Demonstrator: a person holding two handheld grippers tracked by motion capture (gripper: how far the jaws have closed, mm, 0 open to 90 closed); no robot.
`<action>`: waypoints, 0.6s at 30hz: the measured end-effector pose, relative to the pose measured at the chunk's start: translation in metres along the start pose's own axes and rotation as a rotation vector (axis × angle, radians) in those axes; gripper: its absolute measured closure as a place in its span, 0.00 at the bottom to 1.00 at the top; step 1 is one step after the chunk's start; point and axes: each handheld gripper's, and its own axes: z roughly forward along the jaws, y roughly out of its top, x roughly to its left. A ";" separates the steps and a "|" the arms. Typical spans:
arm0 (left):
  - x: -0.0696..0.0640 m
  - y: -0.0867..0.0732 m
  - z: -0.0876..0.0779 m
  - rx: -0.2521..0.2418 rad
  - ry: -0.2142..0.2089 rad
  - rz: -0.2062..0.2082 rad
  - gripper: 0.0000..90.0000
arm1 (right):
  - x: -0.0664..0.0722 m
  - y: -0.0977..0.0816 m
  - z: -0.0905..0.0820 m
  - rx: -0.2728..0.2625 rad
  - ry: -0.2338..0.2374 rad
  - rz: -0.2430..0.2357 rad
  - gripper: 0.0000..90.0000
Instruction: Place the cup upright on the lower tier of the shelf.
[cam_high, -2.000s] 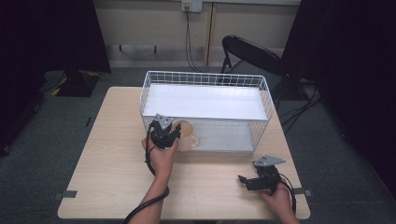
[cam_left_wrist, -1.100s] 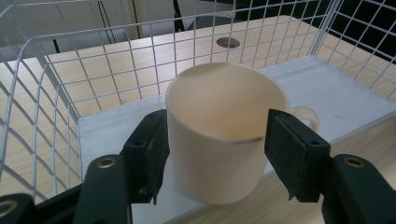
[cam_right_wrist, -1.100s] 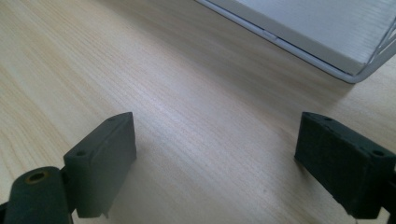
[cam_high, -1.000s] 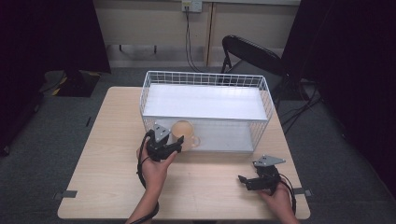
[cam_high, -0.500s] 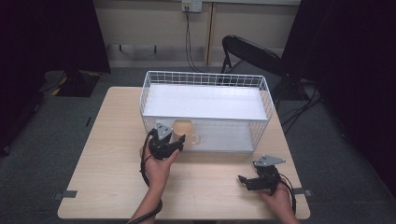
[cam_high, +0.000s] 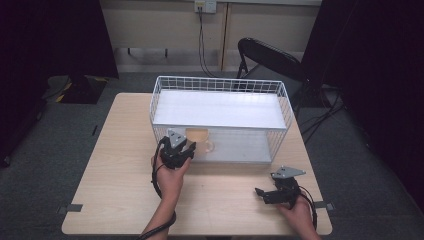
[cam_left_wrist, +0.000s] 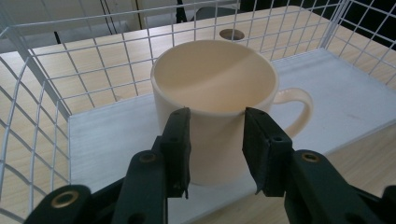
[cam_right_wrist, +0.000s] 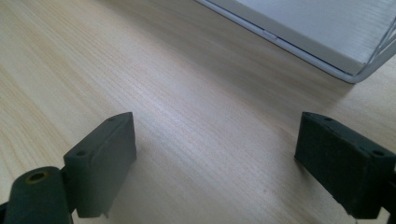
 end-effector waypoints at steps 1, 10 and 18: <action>0.000 0.000 -0.001 -0.001 -0.005 -0.003 0.66 | 0.000 0.000 0.000 0.000 0.000 0.000 0.13; -0.002 -0.001 -0.007 -0.004 -0.056 0.001 0.44 | 0.000 0.000 0.000 0.000 0.001 0.000 0.13; -0.004 -0.001 -0.011 0.008 -0.108 0.026 0.30 | 0.000 0.000 0.000 0.001 0.001 -0.001 0.13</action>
